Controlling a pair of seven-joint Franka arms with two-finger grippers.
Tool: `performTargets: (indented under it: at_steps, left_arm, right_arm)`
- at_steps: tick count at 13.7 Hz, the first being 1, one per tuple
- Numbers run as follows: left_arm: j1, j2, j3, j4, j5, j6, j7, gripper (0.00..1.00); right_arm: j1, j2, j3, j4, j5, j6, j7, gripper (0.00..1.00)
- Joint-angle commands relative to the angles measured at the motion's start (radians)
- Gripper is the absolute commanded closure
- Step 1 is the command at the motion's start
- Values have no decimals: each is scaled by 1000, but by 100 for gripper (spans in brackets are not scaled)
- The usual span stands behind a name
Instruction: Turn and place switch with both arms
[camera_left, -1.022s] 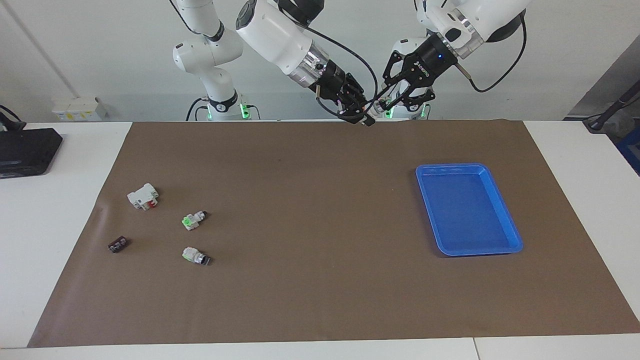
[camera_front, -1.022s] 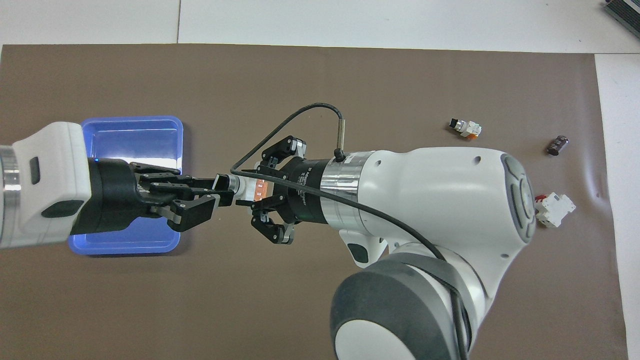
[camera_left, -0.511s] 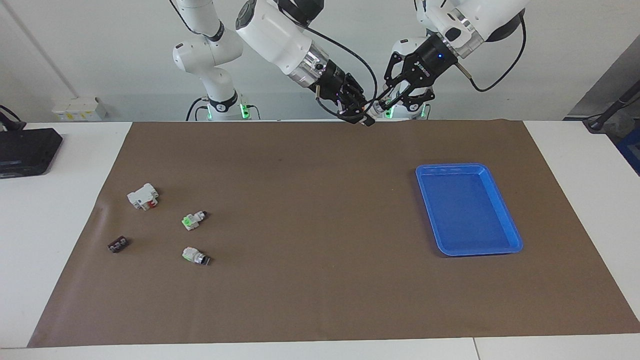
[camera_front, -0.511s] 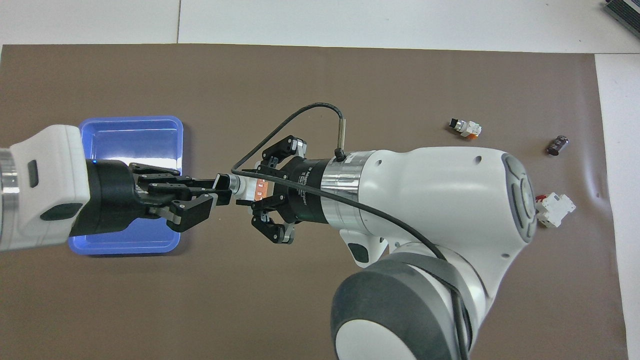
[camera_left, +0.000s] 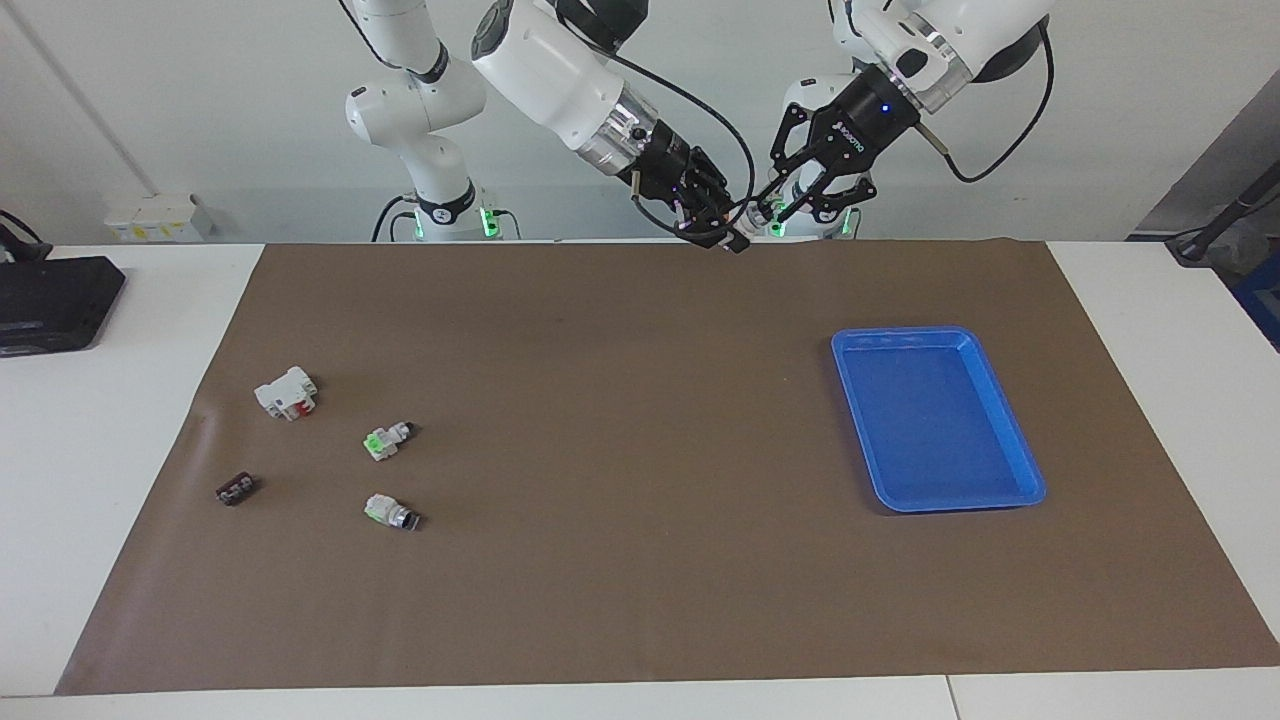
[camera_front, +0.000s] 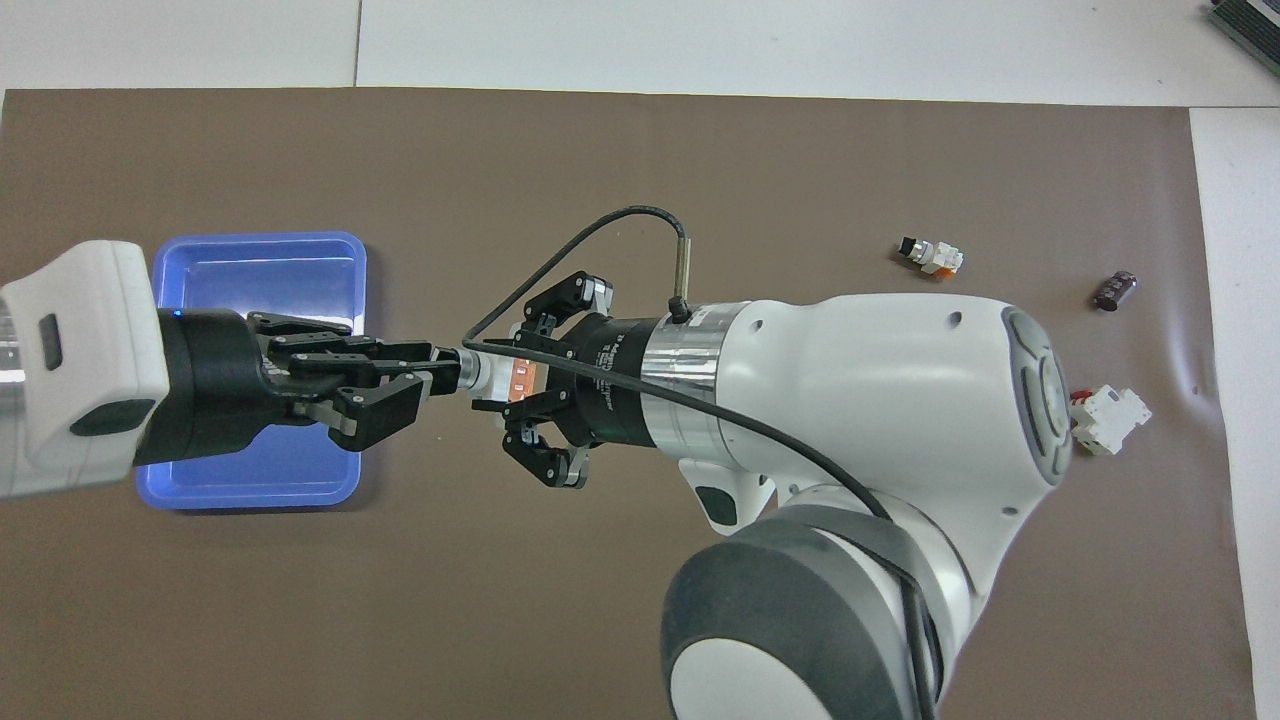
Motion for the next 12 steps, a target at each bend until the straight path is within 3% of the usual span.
performTargets:
  at_steps: [1, 3, 5, 12]
  left_arm:
    - [-10, -21, 2, -26, 5, 28, 10, 68]
    - [-10, -21, -6, -26, 5, 28, 10, 87]
    - [-8, -23, -13, -27, 5, 24, 7, 98]
    - [-8, -26, -16, -30, 5, 8, -39, 100]
  right_arm:
    - [-2, -3, 2, -3, -22, -4, 15, 100]
    - [-2, -3, 2, -3, -22, -7, 15, 100]
    - [-2, -3, 4, -3, -22, -7, 15, 100]
    - [-2, -5, 2, -3, -22, -7, 15, 100]
